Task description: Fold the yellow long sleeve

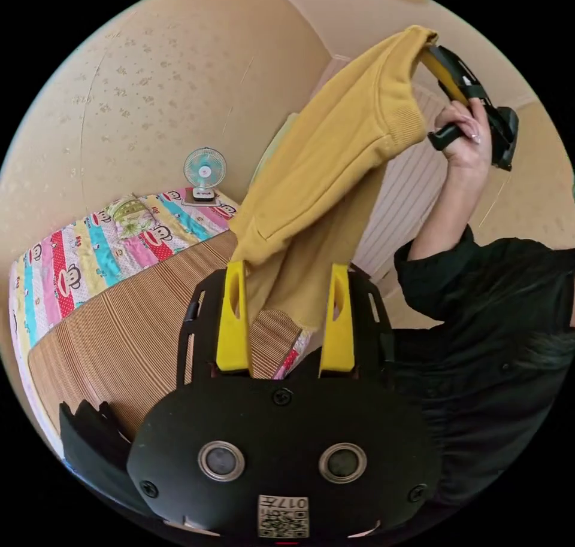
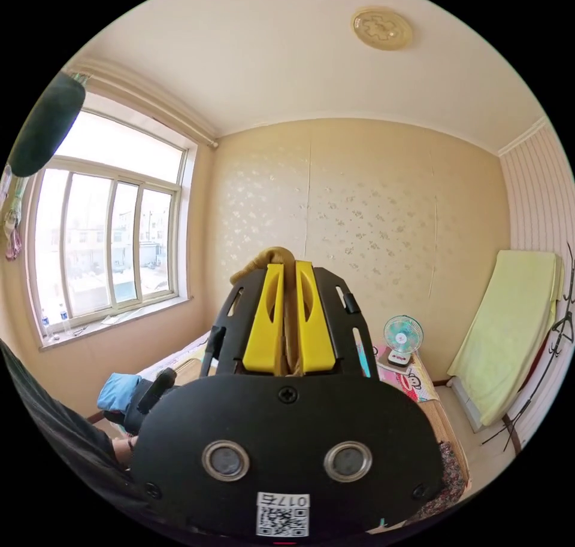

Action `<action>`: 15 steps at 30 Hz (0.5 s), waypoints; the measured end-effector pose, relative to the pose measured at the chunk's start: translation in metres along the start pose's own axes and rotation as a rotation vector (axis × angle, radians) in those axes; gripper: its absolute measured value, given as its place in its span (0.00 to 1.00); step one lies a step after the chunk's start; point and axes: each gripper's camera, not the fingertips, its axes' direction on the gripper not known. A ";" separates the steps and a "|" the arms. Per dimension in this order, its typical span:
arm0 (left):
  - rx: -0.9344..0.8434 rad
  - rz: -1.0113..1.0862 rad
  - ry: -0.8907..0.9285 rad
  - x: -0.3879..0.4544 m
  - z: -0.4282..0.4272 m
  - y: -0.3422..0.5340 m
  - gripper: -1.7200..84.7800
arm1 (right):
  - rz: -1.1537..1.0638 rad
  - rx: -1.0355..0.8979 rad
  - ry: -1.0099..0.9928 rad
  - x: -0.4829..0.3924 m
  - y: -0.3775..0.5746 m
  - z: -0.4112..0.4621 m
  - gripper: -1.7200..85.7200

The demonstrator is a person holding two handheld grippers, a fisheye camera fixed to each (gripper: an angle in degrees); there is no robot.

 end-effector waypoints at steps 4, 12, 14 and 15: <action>0.145 -0.015 0.104 -0.010 -0.042 -0.020 0.11 | -0.050 0.015 0.022 0.027 -0.010 -0.013 0.06; 0.537 -0.047 0.210 -0.032 -0.198 -0.017 0.01 | -0.251 -0.021 0.108 0.140 0.054 -0.034 0.06; 0.574 0.008 0.198 -0.022 -0.235 -0.024 0.01 | -0.228 -0.070 -0.036 0.170 0.071 -0.042 0.06; 0.593 0.035 0.167 -0.013 -0.259 -0.028 0.01 | -0.220 -0.073 -0.184 0.189 0.077 -0.051 0.06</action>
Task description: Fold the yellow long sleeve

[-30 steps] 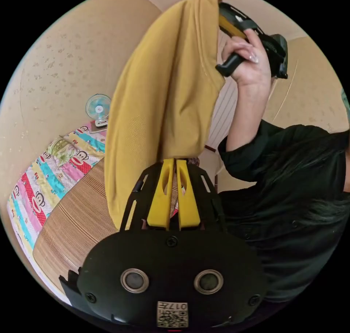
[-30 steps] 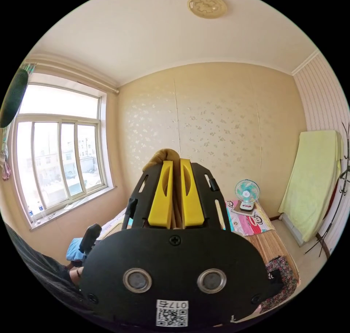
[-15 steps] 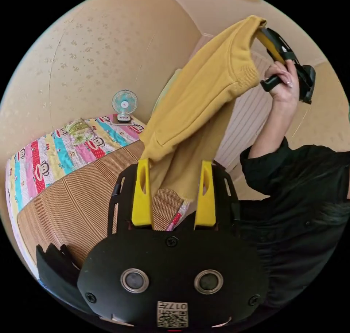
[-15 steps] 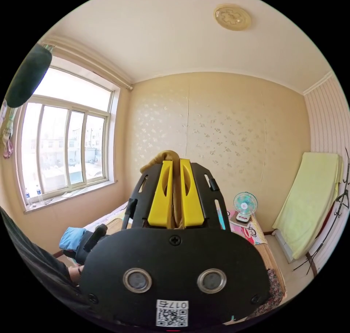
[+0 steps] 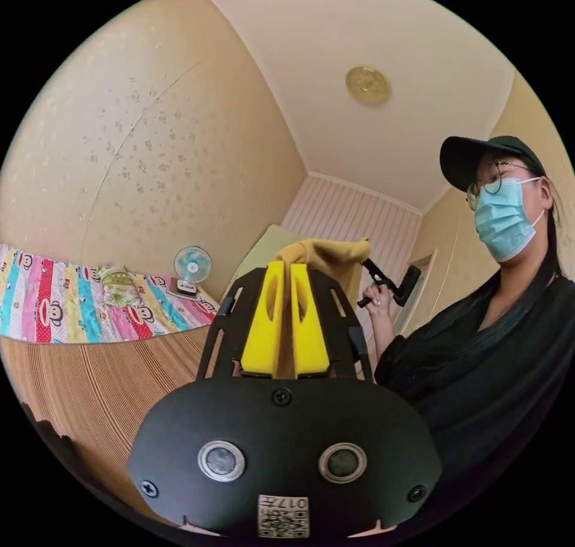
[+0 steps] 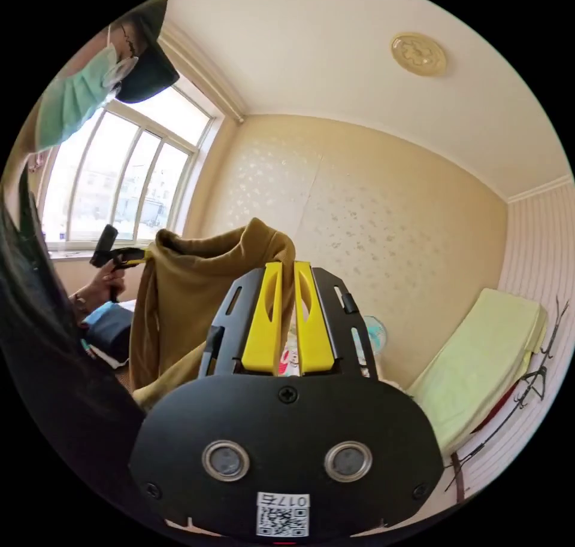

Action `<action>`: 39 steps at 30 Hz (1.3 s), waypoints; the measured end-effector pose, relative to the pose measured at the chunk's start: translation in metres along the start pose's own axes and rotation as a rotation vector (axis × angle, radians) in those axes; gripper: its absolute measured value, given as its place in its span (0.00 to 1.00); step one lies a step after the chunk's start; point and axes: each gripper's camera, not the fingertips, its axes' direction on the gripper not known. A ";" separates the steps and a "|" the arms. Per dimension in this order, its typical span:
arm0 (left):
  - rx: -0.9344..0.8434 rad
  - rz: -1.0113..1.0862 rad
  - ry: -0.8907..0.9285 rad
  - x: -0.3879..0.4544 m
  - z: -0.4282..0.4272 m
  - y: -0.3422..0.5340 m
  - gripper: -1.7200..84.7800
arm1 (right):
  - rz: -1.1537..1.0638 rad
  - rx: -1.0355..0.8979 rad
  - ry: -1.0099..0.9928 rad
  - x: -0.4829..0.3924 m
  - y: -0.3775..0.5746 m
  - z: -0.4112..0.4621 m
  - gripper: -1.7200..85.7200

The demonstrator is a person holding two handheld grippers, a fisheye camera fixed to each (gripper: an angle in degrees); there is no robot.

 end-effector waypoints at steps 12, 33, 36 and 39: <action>-0.044 -0.024 -0.360 -0.097 -0.021 -0.163 0.02 | -0.076 -0.327 -0.053 0.201 -0.079 0.267 0.06; -1.196 -0.904 -0.474 -0.491 0.060 0.158 0.07 | 0.354 -1.516 -0.103 0.247 0.345 0.585 0.03; -1.442 -0.963 -0.392 -0.485 0.064 0.200 0.04 | 0.334 -1.569 -0.144 0.274 0.333 0.565 0.03; -1.439 -1.060 -0.353 -0.481 0.045 0.194 0.01 | 0.479 -1.703 -0.245 0.323 0.328 0.555 0.03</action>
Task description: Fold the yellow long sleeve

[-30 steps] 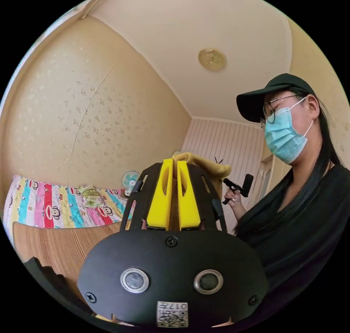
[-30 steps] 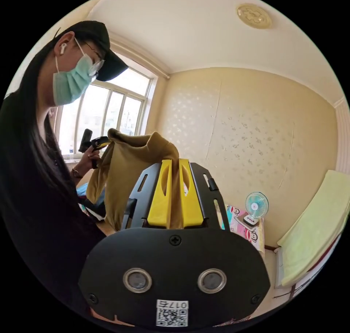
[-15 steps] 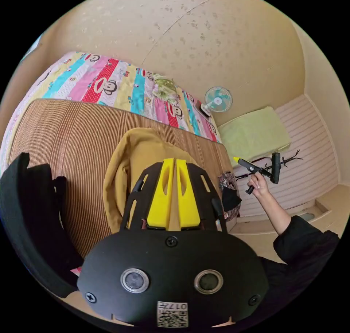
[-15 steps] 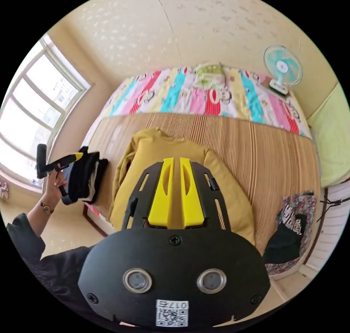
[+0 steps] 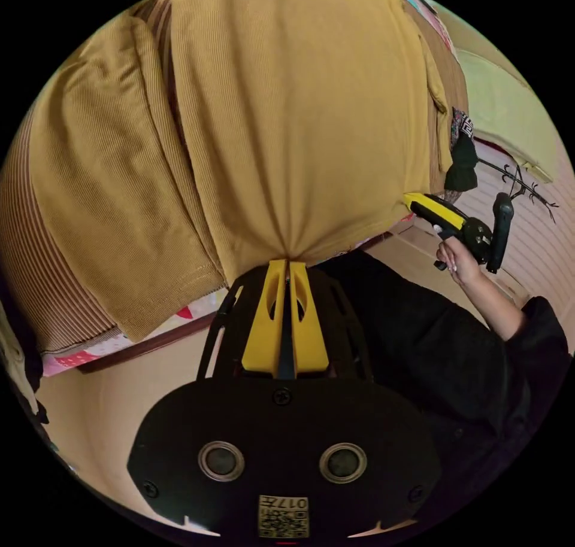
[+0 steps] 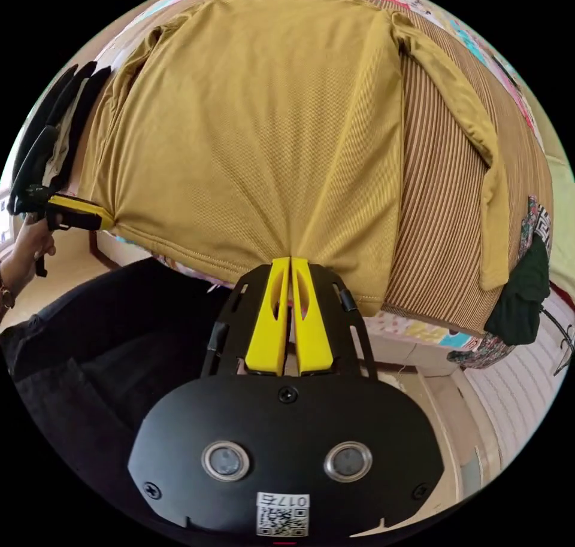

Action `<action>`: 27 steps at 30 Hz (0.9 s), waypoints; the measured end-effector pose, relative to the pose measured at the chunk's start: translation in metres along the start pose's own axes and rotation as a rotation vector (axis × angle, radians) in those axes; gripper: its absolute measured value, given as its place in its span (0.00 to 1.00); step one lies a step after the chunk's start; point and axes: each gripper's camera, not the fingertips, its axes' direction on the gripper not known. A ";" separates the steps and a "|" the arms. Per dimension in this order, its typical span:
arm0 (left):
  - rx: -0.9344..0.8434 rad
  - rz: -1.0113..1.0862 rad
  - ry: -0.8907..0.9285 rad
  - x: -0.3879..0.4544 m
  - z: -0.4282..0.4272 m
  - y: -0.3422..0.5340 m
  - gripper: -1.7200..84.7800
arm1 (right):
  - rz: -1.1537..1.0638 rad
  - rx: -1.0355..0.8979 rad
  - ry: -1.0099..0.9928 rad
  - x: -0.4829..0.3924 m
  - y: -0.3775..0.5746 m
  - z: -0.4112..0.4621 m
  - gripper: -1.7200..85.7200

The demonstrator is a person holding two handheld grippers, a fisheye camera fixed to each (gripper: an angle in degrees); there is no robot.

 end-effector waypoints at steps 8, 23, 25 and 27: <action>0.066 -0.304 0.175 -0.064 -0.100 0.052 0.01 | 0.985 0.603 -1.251 0.266 0.072 -0.069 0.10; 0.347 -0.554 0.387 -0.115 -0.283 0.056 0.03 | 1.221 1.207 -1.368 0.449 -0.006 -0.236 0.06; 0.363 -0.546 0.417 -0.118 -0.302 0.047 0.04 | 0.933 1.277 -1.249 0.447 -0.026 -0.323 0.05; 0.401 -0.537 0.446 -0.121 -0.317 0.045 0.05 | 0.574 1.261 -1.024 0.397 -0.064 -0.428 0.05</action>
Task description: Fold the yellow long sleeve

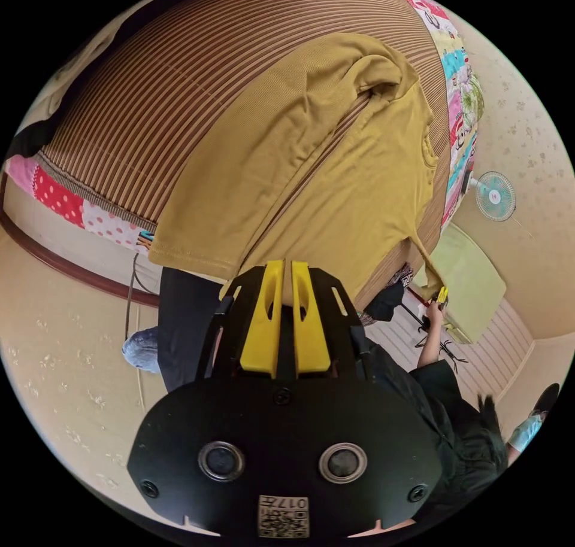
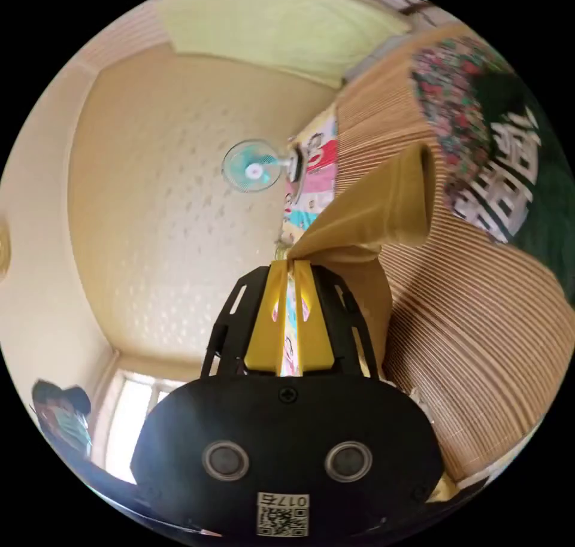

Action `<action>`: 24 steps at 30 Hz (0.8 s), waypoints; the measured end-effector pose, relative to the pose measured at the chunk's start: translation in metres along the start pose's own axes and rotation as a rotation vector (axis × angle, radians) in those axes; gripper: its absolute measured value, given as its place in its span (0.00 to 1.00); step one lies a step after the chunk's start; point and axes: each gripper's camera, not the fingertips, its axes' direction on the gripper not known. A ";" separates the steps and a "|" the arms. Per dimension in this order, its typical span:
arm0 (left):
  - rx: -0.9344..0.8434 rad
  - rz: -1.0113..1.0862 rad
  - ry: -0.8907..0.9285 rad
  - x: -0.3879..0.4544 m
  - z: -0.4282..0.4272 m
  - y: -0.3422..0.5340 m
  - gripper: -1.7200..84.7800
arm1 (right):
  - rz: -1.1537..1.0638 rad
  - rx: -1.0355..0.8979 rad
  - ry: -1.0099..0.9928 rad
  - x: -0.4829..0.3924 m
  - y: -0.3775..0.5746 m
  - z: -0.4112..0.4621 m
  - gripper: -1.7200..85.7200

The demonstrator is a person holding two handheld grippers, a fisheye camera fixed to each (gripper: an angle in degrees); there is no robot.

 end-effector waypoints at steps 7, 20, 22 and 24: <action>0.104 -0.055 0.153 -0.022 -0.046 -0.018 0.10 | -0.561 -0.450 0.182 -0.139 0.177 0.227 0.05; 0.534 -0.832 0.786 -0.179 -0.070 0.033 0.18 | -0.221 -1.195 0.609 0.040 0.476 0.314 0.05; 0.561 -0.862 0.851 -0.195 -0.056 0.036 0.16 | -0.299 -1.237 0.673 0.045 0.479 0.301 0.05; 0.556 -0.876 0.822 -0.200 -0.053 0.037 0.13 | -0.337 -1.290 0.692 0.053 0.480 0.285 0.05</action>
